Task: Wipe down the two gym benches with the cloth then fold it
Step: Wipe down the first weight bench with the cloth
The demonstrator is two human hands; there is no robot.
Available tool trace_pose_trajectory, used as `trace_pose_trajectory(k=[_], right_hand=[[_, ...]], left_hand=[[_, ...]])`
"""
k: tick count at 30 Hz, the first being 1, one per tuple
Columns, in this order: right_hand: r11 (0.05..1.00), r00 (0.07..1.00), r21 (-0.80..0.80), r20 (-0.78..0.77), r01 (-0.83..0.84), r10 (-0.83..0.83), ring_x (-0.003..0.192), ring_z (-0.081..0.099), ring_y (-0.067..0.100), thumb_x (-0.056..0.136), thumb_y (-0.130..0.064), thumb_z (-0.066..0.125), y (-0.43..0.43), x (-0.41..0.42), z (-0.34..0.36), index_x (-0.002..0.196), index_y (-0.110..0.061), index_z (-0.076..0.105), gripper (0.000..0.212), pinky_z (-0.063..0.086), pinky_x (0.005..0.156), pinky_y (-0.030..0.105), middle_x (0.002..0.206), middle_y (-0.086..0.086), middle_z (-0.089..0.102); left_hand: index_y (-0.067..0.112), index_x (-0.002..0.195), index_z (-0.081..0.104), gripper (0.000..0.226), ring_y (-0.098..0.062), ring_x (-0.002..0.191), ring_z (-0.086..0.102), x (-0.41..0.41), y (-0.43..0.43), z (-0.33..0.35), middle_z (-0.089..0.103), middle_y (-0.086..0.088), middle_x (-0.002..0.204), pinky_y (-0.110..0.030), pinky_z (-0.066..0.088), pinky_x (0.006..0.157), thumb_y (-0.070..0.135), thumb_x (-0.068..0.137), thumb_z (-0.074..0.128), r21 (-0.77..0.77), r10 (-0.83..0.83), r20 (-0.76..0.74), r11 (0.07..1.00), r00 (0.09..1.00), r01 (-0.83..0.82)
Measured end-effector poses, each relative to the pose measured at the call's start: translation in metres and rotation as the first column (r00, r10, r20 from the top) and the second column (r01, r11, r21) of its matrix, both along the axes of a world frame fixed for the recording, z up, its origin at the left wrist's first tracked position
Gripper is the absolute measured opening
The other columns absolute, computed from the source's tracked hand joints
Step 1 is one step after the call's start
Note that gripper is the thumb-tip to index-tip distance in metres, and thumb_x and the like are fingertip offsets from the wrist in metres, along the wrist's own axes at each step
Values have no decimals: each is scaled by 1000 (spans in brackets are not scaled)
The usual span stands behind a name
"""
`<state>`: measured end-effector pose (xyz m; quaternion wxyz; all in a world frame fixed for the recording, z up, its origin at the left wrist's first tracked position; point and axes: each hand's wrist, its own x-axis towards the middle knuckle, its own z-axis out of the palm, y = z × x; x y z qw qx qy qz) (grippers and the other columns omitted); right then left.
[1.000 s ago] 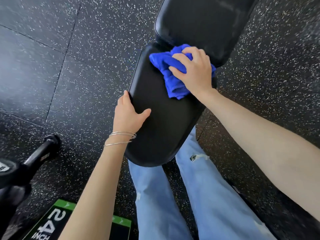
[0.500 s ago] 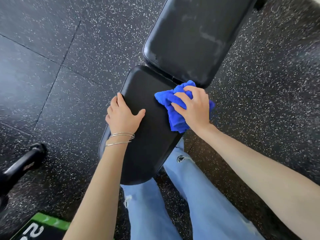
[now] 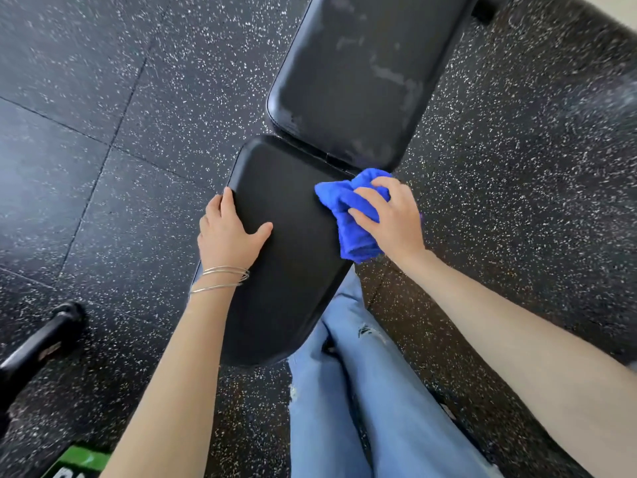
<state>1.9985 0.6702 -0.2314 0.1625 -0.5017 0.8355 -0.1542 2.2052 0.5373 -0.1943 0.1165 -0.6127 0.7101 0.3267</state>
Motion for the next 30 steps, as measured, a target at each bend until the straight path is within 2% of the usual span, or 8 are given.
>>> trace_pose_trajectory(k=[2, 5, 9, 13, 18, 23, 27, 30], right_hand=[[989, 990, 98, 78, 112, -120, 97, 55, 36, 86, -25, 66, 29, 0, 1, 112, -11, 65, 30, 46, 86, 42, 117, 16, 56], [976, 979, 177, 132, 131, -155, 100, 57, 29, 89, -28, 62, 47, -5, 9, 118, -14, 61, 32, 46, 87, 41, 115, 7, 56], [994, 999, 104, -21, 45, -43, 92, 57, 35, 87, -24, 66, 16, -20, 20, 110, -11, 67, 27, 46, 83, 45, 112, 13, 59], [997, 972, 37, -227, -61, 68, 90, 57, 39, 79, -13, 69, -38, -36, 20, 104, -14, 70, 25, 48, 75, 47, 112, 17, 62], [938, 889, 250, -332, -240, 316, 116, 48, 37, 89, -35, 53, -88, -50, -9, 121, -31, 61, 33, 37, 79, 47, 132, 12, 52], [883, 767, 245, -438, -400, 469, 87, 61, 37, 71, -36, 72, -113, -62, -18, 98, -34, 70, 27, 45, 62, 40, 106, 9, 66], [795, 707, 95, -402, -600, 582, 85, 62, 36, 67, -34, 74, -146, -65, -22, 87, -31, 71, 20, 44, 63, 38, 100, 7, 67], [756, 691, 25, -386, -654, 611, 84, 62, 34, 67, -38, 72, -185, -59, -23, 82, -30, 71, 17, 45, 61, 38, 98, 5, 68]], left_hand=[[12, 148, 20, 85, -35, 137, 27, 5, 2, 2, 23, -12, 153, -47, 26, 111, 37, 82, 66, 5, 4, -13, 1000, 1000, -4], [12, 148, 21, 83, -35, 137, 27, 15, 5, 5, 23, -11, 153, -47, 26, 112, 37, 82, 66, 19, -1, -41, 1000, 999, 2], [12, 148, 21, 84, -37, 136, 29, 22, 6, 5, 26, -13, 152, -48, 27, 112, 37, 82, 66, 26, -8, -42, 1000, 999, 9], [13, 148, 18, 86, -38, 133, 31, 11, 3, 0, 26, -13, 151, -50, 28, 108, 42, 82, 65, 10, 6, 5, 1000, 1000, -6], [10, 148, 16, 89, -37, 133, 33, -12, -12, -17, 30, -13, 149, -52, 31, 105, 46, 81, 64, -31, 49, 11, 998, 999, -48], [10, 148, 16, 90, -35, 133, 35, -33, -23, -26, 30, -11, 149, -52, 33, 103, 52, 82, 60, -57, 79, 55, 995, 995, -76], [11, 148, 18, 90, -33, 133, 35, -59, -36, -30, 31, -10, 150, -51, 31, 103, 55, 81, 59, -75, 142, 72, 988, 987, -137], [14, 148, 17, 91, -32, 134, 34, -79, -49, -35, 31, -9, 150, -50, 30, 104, 55, 80, 61, -85, 143, 66, 987, 987, -138]])
